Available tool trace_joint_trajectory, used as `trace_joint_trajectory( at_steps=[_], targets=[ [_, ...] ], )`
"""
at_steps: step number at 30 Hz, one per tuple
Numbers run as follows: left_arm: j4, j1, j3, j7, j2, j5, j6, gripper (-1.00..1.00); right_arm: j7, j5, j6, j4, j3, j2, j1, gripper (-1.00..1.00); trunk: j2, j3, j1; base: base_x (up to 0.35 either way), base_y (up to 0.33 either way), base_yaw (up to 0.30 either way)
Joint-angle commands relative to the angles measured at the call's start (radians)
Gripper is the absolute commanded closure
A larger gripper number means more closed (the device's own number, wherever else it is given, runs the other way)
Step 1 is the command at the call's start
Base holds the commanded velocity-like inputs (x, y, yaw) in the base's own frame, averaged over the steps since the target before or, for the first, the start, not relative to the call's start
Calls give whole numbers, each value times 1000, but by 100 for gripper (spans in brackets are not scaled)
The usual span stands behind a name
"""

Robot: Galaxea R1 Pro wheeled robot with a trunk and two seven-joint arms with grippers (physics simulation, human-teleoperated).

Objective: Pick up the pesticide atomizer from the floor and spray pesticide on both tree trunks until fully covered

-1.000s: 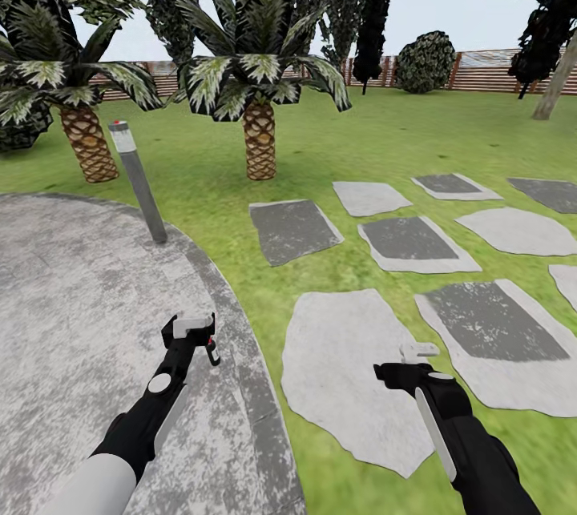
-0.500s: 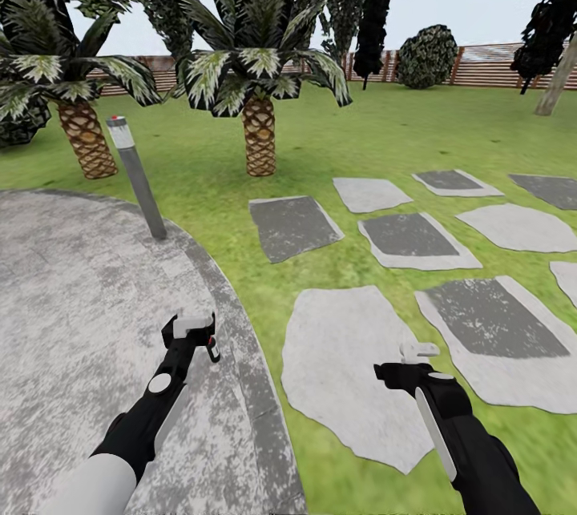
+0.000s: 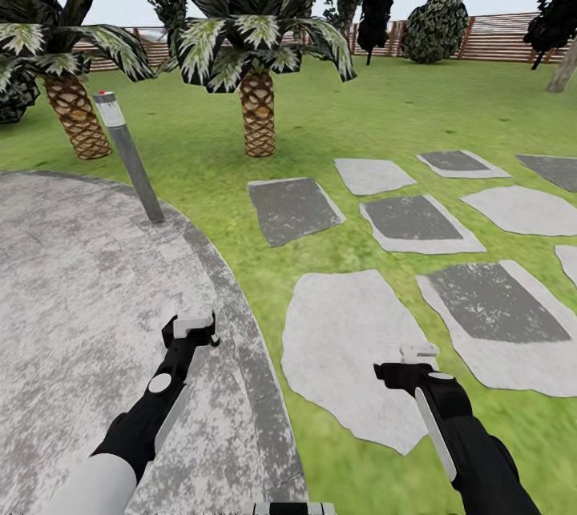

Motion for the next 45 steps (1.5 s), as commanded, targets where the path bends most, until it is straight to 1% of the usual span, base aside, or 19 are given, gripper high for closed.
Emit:
trace_joint_trajectory(
  at_steps=[1, 40, 45],
  targets=[
    [0, 0, 0, 0, 0, 0, 0, -100, 0, 0, 0, 0, 0, 0, 0, -100, 0, -6, 0, 0, 0, 0],
    [0, 0, 0, 0, 0, 0, -1, -100, -1, 1, 0, 1, 0, -1, 0, -100, -9, -216, 18, 0, 0, 0],
    [0, 0, 0, 0, 0, 0, -2, -100, 0, 1, 0, 1, 1, 0, 0, -100, -9, -220, 18, 0, 0, 0]
  ],
)
